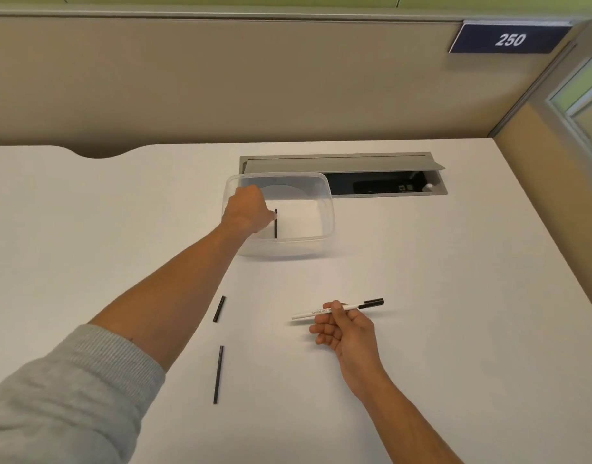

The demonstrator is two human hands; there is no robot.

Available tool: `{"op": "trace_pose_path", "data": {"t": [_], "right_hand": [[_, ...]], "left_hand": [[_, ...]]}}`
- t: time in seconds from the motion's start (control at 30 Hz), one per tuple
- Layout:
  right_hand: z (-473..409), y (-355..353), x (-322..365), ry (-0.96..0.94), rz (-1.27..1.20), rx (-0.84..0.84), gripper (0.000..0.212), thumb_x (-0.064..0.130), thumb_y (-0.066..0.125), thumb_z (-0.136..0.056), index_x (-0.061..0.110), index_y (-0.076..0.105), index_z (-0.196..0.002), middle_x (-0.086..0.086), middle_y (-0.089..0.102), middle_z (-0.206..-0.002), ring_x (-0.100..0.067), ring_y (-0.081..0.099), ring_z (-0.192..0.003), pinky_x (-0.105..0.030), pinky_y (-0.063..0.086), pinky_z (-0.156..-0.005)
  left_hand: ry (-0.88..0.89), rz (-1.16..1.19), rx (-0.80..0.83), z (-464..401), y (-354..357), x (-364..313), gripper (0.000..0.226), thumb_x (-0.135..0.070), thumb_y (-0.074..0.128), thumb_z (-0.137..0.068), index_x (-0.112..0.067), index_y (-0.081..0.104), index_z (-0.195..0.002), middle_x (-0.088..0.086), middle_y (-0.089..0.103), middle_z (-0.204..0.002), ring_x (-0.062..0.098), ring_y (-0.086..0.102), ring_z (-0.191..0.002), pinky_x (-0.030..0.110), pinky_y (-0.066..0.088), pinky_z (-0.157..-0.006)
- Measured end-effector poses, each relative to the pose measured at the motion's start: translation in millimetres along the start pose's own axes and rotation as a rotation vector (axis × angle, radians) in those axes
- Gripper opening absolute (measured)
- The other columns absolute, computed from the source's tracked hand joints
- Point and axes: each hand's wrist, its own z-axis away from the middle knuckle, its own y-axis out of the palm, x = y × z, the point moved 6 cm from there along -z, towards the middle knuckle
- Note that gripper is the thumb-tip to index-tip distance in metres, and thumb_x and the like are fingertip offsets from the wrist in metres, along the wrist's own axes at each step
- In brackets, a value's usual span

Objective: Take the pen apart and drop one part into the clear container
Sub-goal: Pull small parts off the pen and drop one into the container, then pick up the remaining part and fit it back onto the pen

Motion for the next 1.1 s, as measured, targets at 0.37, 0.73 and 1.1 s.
{"op": "trace_pose_path", "data": {"t": [0.37,0.73,1.1], "right_hand": [[27.9,-8.8,-2.8,0.0,-0.025,-0.004,0.02,0.021,0.054,-0.094,0.003,0.063,-0.094,-0.014,0.069,-0.072,-0.026,0.067,-0.064,-0.029,0.053,-0.051],[61.9,-19.1,-12.2,-0.001,-0.02,-0.031,0.018,0.019,0.053,-0.095,0.004,0.062,-0.089,-0.013,0.066,-0.072,-0.022,0.066,-0.06,-0.028,0.053,-0.05],[80.2,-22.5,-17.9,-0.009,0.002,-0.039,0.021,0.021,0.053,-0.095,0.003,0.062,-0.091,-0.013,0.066,-0.073,-0.023,0.066,-0.062,-0.028,0.054,-0.052]], "left_hand": [[0.003,0.405,-0.401,124.1,-27.4,41.4,0.013,-0.025,0.063,-0.088,-0.013,0.066,-0.087,0.0,0.064,-0.07,0.023,0.062,-0.067,0.03,0.05,-0.065],[-0.115,0.165,-0.147,223.7,64.2,101.3,0.026,-0.028,0.065,-0.089,-0.011,0.059,-0.109,0.008,0.056,-0.112,0.03,0.061,-0.095,0.039,0.049,-0.078],[-0.279,0.053,-0.065,252.8,78.3,129.9,0.031,-0.033,0.064,-0.088,-0.006,0.054,-0.101,0.012,0.058,-0.103,0.033,0.059,-0.094,0.036,0.044,-0.07]]}}
